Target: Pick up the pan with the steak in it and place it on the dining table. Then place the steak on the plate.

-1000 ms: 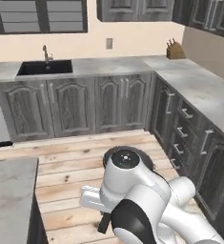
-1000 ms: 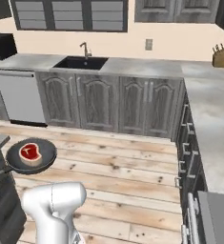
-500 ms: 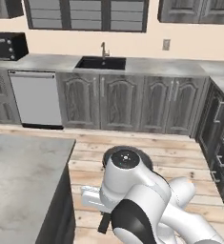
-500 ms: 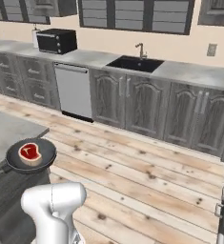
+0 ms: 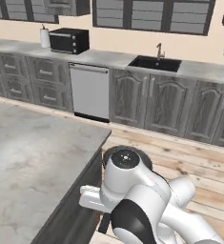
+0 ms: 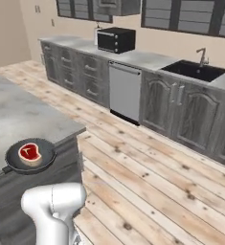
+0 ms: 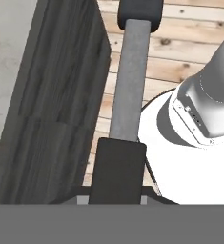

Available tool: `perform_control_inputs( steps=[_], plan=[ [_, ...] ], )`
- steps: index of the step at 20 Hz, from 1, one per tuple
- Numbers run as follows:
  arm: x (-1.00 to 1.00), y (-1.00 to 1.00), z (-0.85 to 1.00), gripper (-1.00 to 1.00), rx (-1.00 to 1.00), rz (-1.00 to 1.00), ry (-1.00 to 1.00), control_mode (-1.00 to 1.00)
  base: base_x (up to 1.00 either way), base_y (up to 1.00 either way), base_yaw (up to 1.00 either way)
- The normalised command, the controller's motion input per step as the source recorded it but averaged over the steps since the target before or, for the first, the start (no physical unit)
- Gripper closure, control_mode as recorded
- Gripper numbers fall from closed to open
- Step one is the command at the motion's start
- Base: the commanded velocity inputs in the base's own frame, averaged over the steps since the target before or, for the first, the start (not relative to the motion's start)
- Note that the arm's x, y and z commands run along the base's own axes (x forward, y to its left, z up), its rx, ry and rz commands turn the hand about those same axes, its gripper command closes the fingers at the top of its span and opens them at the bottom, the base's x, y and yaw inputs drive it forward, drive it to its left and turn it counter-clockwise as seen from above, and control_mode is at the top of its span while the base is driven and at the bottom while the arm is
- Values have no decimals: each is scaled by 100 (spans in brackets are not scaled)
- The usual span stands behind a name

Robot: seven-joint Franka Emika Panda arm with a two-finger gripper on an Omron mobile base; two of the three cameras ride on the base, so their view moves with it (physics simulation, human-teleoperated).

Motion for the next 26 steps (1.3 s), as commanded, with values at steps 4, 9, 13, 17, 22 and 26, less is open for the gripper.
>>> perform_control_inputs(
  steps=[4,9,13,17,22,26],
  plan=[
    [0,0,0,100,0,0,0,100,-1,0,50],
    [0,0,0,100,0,0,0,100,-2,0,50],
    [0,0,0,100,0,0,0,100,-5,-7,25],
    [0,0,0,100,0,0,0,100,-1,-24,18],
    [0,0,0,100,0,0,0,100,-23,-11,45],
    [0,0,0,100,0,0,0,100,-20,-8,46]
  ],
)
